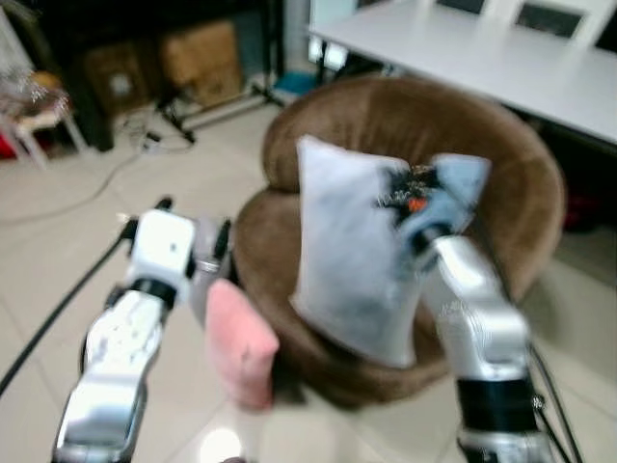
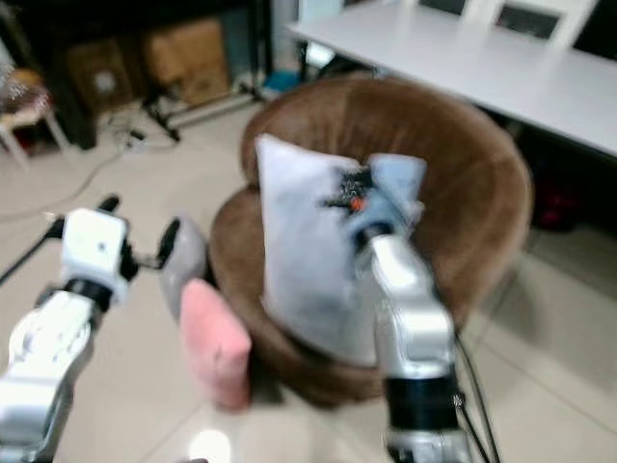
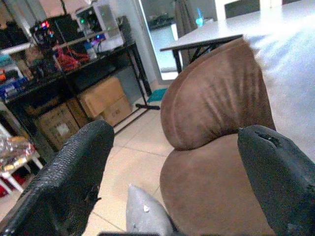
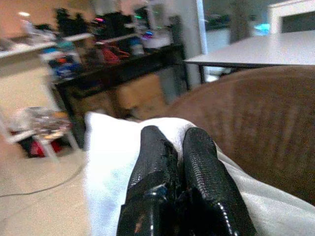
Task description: Move the pillow to the sofa from floor
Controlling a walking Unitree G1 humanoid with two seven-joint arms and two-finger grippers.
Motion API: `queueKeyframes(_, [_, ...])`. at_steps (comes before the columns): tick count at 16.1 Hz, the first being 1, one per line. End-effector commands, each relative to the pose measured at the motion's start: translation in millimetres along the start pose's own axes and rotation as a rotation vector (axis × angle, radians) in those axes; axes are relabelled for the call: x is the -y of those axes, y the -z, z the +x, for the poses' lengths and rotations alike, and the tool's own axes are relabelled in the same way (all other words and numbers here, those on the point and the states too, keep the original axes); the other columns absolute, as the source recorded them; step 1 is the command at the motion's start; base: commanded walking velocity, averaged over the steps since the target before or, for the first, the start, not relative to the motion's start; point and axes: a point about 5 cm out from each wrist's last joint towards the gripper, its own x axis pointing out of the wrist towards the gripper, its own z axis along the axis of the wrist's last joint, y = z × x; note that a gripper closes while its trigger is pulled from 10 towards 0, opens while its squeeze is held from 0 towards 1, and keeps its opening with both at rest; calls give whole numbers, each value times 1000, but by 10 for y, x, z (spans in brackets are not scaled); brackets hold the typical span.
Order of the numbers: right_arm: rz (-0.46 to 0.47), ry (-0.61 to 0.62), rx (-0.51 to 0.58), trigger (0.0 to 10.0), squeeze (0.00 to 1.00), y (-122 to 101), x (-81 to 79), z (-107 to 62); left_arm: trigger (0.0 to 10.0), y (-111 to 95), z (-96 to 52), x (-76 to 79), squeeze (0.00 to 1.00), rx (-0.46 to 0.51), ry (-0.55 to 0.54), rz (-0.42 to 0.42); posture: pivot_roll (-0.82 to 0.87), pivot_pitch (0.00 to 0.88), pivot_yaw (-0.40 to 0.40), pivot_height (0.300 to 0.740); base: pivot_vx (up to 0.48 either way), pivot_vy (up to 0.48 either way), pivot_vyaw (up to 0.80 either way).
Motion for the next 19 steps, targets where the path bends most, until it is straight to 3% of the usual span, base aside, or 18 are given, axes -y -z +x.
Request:
queueKeyframes(1, [-11,17,49,10000,0,-118,73,0,10000,-11,-3,46,0,9,12,-3,-50,0,-12,740,0,-300,0])
queueKeyframes(11, [-8,-29,34,10000,0,-87,10,4,10000,-14,-13,41,0,13,4,-39,-39,0,-23,740,0,-30,0])
queueKeyframes(19, [-12,-37,29,10000,0,-80,3,7,10000,-15,-4,49,0,15,8,-57,-44,0,-21,740,279,0,0])
